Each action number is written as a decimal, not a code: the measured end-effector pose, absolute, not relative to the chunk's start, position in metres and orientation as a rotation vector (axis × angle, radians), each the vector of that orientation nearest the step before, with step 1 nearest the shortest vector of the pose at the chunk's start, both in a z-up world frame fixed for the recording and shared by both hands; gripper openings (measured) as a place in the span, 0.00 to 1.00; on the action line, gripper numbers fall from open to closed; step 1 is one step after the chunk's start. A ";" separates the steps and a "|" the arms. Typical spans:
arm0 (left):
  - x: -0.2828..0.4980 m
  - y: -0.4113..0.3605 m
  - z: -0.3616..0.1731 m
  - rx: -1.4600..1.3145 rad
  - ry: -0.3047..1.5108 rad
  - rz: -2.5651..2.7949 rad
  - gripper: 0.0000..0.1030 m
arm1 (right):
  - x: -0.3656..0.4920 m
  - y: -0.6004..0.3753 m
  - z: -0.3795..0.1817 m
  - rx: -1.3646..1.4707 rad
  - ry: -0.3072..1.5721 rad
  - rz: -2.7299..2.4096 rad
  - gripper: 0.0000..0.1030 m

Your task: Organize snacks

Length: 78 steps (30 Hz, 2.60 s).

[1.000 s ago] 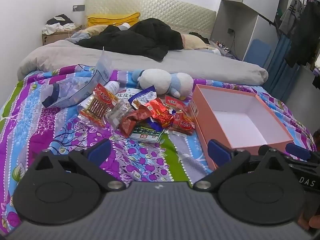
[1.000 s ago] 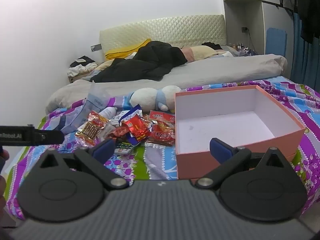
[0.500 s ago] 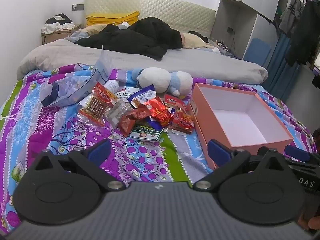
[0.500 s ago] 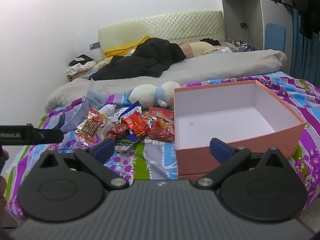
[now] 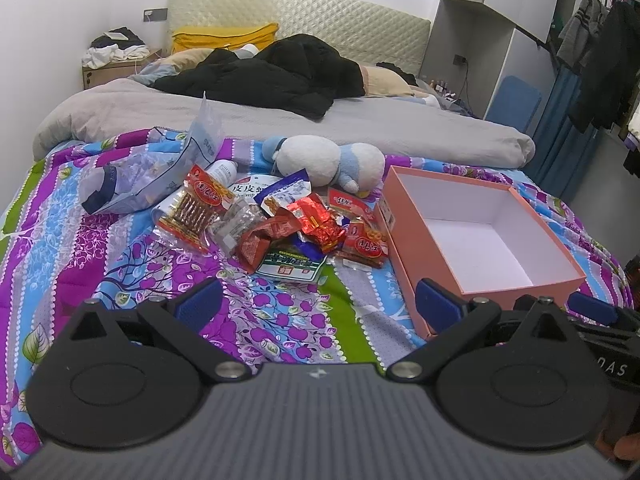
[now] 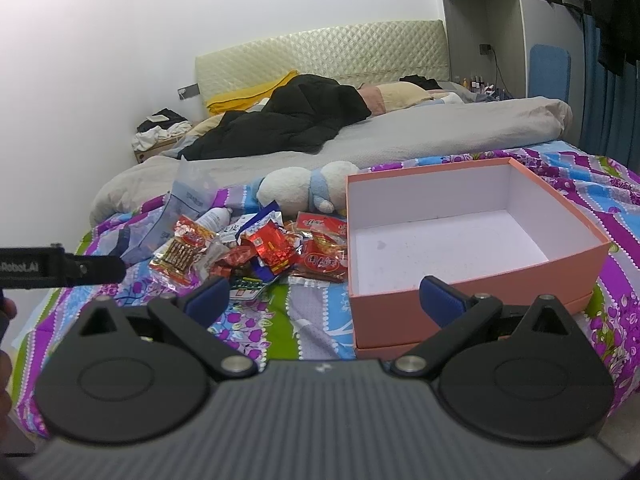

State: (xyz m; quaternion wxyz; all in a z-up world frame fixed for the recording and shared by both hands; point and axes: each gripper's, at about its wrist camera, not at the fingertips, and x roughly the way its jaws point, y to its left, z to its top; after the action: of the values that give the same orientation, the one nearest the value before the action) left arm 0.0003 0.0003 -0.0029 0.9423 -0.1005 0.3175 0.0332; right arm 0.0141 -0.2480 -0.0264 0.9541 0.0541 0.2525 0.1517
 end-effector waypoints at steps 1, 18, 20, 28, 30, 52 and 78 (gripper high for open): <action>0.000 0.000 -0.003 -0.205 0.648 0.068 1.00 | 0.014 -0.248 -0.026 0.110 0.512 0.308 1.00; -0.002 0.002 -0.003 -0.205 0.646 0.064 1.00 | 0.013 -0.248 -0.026 0.109 0.511 0.315 1.00; -0.002 0.001 -0.004 -0.204 0.648 0.065 1.00 | 0.013 -0.247 -0.026 0.108 0.514 0.316 1.00; -0.002 0.002 -0.004 -0.207 0.655 0.069 1.00 | 0.014 -0.246 -0.028 0.112 0.523 0.317 1.00; -0.002 0.002 -0.005 -0.209 0.655 0.068 1.00 | 0.014 -0.247 -0.028 0.109 0.523 0.319 1.00; 0.038 0.037 -0.020 -0.238 0.627 0.024 1.00 | 0.026 -0.234 -0.036 0.087 0.460 0.338 1.00; 0.124 0.118 -0.130 -0.282 0.702 0.097 0.99 | 0.104 -0.143 -0.057 -0.037 0.358 0.447 0.80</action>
State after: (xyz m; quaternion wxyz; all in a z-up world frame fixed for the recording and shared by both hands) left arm 0.1237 0.1177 -0.1302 0.9281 -0.1378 0.3427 0.0474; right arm 0.1044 -0.1426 -0.0573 0.9591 -0.0183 0.1765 0.2204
